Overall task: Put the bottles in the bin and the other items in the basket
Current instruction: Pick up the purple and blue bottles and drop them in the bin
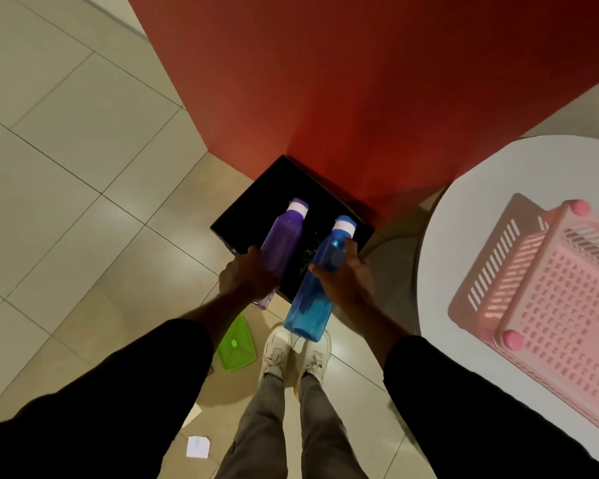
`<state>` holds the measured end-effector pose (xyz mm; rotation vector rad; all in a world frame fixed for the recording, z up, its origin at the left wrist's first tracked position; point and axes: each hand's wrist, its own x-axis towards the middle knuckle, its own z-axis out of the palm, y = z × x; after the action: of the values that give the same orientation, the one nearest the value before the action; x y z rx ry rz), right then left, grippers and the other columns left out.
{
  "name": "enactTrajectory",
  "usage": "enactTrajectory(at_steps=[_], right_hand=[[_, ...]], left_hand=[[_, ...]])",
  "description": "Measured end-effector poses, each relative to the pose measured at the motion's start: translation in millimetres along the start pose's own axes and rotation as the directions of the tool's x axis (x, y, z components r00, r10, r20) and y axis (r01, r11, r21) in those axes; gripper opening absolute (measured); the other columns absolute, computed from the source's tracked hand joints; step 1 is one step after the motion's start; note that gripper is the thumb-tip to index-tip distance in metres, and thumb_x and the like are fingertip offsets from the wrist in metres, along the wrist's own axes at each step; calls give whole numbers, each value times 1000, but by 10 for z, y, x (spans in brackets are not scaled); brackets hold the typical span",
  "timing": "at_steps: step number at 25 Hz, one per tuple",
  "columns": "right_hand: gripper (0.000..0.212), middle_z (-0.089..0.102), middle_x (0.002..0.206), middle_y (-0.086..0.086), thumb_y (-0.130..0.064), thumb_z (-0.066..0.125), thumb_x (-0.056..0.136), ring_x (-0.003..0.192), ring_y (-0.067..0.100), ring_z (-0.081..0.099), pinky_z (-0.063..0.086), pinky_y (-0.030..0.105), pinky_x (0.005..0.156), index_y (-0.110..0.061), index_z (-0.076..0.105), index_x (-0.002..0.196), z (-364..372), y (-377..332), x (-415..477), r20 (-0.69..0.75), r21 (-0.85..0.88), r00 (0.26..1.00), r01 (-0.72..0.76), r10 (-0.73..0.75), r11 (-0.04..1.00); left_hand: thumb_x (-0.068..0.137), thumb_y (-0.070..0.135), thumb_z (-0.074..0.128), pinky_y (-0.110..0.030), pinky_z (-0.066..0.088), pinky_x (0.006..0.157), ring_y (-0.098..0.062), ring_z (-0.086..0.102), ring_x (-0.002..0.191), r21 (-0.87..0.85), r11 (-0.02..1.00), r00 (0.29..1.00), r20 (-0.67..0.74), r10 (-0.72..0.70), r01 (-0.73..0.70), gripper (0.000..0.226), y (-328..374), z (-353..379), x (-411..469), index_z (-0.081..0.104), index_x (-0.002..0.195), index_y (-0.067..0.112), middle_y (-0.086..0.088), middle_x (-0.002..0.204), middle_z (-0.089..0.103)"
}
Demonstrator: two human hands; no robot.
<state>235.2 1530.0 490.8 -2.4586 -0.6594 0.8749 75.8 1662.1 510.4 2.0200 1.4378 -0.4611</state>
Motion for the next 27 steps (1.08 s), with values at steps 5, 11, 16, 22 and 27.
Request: enactTrajectory(at_steps=[5,11,16,22,27], right_hand=[[99,57,131,19,-60,81,73,110,39,63,57,50,89,-31,27,150,239,131,660,16,-45,997,-78,79,996],[96,51,135,22,-57,80,77,114,44,60,56,47,88,-31,26,152,406,262,1176,37,-35,990,-137,139,990],[87,48,136,26,-49,78,84,114,47,59,54,48,89,-16,32,150,637,371,1227,-27,-66,989,-149,148,987],[66,50,135,24,-21,71,86,107,40,62,47,35,74,-10,39,143,557,595,866,56,-112,986,-151,158,982],[75,53,139,17,-32,73,87,122,32,58,52,37,92,-9,39,150,363,412,217,101,-204,990,-74,96,976]], left_hand=[[57,71,77,-44,64,76,-29,72,85,12,1000,1000,-9,-6,6,84,39,161,713,58,121,21,-4,99,72],[59,64,80,-47,62,81,-32,70,91,31,999,1000,3,26,-26,81,159,299,1163,58,123,20,-5,103,70],[73,52,86,-42,55,80,-39,68,107,11,1000,999,35,21,-22,81,190,711,1368,51,134,12,-14,118,68],[78,40,86,-46,42,114,-34,43,141,193,961,980,33,198,-200,105,117,1050,1110,24,157,7,-17,152,45],[90,37,74,-47,18,129,-38,14,159,349,840,907,84,413,-415,96,151,835,479,18,161,5,-21,169,19]])
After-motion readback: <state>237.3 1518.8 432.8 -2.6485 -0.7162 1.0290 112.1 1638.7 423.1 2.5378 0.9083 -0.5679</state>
